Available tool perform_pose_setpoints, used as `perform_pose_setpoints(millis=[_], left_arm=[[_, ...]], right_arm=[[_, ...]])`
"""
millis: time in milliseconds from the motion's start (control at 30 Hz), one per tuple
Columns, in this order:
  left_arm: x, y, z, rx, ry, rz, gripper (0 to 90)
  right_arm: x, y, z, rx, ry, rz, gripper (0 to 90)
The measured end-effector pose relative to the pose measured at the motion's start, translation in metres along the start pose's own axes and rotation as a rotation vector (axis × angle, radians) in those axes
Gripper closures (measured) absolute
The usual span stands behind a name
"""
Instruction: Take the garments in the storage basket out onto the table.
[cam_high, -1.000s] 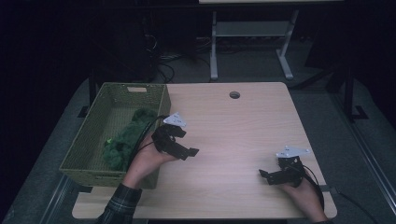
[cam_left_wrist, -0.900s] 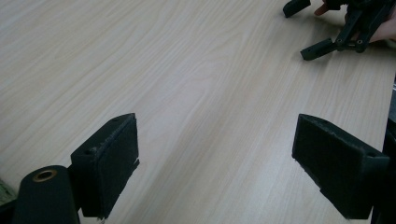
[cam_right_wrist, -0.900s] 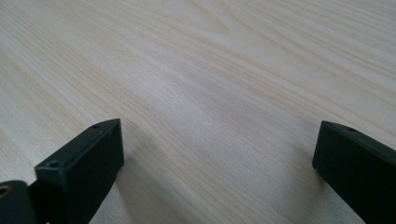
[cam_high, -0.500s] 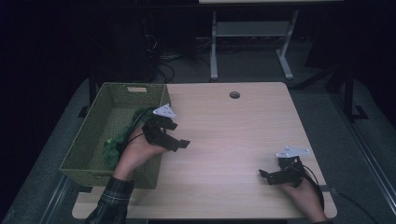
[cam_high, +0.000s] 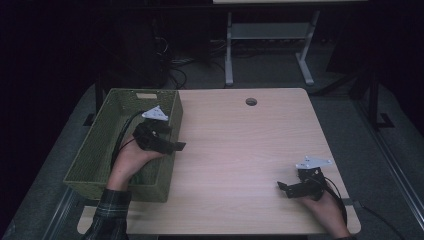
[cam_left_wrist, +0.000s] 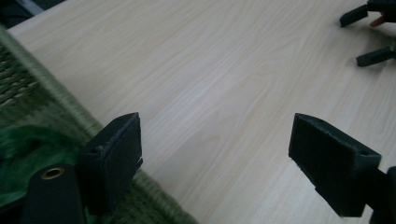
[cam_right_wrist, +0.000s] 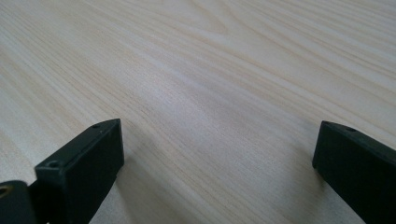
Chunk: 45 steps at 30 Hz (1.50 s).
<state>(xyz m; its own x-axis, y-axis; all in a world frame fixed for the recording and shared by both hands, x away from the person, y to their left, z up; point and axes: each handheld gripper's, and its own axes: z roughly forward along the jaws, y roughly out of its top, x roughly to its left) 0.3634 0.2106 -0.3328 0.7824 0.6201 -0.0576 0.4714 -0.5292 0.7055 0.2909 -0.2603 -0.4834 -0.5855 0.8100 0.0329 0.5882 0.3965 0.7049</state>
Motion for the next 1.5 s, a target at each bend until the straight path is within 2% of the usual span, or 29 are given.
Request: perform_pose_setpoints(millis=[100, 267, 500, 633, 733, 933, 1100, 1333, 1400, 1500], left_arm=[[0.006, -0.004, -0.007, -0.015, 0.011, -0.013, 20.5], [0.016, -0.011, -0.017, -0.024, 0.056, -0.047, 23.5], [0.03, -0.022, -0.025, -0.01, 0.117, -0.071, 27.6], [0.037, -0.028, -0.025, 0.008, 0.152, -0.067, 30.0], [0.042, -0.032, -0.025, 0.012, 0.176, -0.071, 31.6], [0.051, -0.04, -0.019, 0.053, 0.217, -0.075, 34.7], [0.058, -0.046, -0.012, 0.081, 0.233, -0.075, 38.2], [0.066, -0.054, 0.002, 0.144, 0.256, -0.066, 38.0], [0.066, -0.056, 0.004, 0.144, 0.246, -0.068, 38.1], [0.068, -0.059, 0.009, 0.168, 0.253, -0.069, 38.2]], right_arm=[[0.0, 0.0, 0.0, 0.0, 0.0, 0.0, 1.7], [0.0, 0.0, 0.0, 0.0, 0.0, 0.0, 1.7], [0.0, 0.0, 0.0, 0.0, 0.0, 0.0, 1.7], [0.0, 0.0, 0.0, 0.0, 0.0, 0.0, 1.7], [0.0, 0.0, 0.0, 0.0, 0.0, 0.0, 1.7], [0.0, 0.0, 0.0, 0.0, 0.0, 0.0, 1.7], [0.0, 0.0, 0.0, 0.0, 0.0, 0.0, 1.7], [0.0, 0.0, 0.0, 0.0, 0.0, 0.0, 1.7], [0.0, 0.0, 0.0, 0.0, 0.0, 0.001, 1.7], [0.0, 0.0, 0.0, 0.0, 0.0, 0.0, 1.7]])
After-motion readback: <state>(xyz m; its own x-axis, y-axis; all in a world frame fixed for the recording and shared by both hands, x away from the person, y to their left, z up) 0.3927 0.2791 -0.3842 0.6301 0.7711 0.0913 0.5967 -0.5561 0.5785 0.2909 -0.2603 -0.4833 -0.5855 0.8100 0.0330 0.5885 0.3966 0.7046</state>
